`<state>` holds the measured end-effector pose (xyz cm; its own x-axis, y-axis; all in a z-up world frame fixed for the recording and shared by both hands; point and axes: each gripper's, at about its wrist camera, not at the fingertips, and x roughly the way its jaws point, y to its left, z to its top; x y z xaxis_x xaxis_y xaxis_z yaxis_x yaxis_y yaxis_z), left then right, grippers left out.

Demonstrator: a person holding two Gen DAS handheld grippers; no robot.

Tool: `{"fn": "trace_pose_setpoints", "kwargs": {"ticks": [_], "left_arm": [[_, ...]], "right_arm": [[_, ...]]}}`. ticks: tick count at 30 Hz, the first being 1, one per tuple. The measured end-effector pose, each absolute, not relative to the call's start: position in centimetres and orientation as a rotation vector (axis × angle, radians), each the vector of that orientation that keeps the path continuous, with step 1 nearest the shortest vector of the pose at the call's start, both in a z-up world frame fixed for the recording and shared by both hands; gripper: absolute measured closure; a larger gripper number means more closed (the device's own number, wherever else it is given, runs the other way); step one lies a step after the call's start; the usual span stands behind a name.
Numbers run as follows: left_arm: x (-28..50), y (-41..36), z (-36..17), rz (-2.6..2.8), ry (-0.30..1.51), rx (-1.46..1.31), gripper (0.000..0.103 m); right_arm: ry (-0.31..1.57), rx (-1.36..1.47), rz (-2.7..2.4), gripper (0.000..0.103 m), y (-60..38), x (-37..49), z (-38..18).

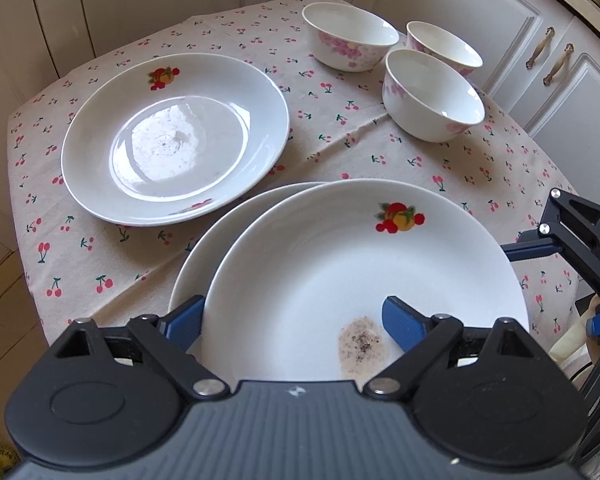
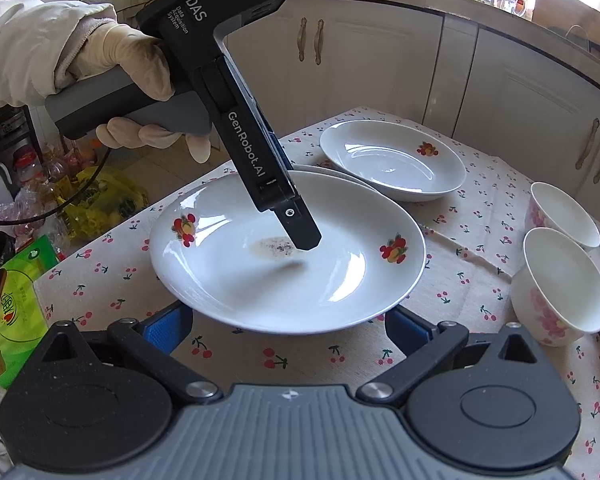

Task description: Organize plates and bowls

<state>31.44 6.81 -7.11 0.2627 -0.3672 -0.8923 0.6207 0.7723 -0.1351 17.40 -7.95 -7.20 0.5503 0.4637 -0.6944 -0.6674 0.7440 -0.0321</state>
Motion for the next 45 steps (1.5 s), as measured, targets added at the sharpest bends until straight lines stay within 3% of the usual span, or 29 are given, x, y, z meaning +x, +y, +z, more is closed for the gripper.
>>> {"fn": "trace_pose_setpoints", "kwargs": {"ticks": [19,45], "left_arm": [[30.7,8.4,-6.1,-0.624,1.069,0.208,0.010],[26.4,11.5,-0.5,-0.474,0.758,0.093,0.009]], "right_arm": [[0.724,-0.301,0.640,0.000,-8.6,17.5,-7.4],[0.586,-0.348,0.592,0.000,-12.7,18.9,-1.7]]}}
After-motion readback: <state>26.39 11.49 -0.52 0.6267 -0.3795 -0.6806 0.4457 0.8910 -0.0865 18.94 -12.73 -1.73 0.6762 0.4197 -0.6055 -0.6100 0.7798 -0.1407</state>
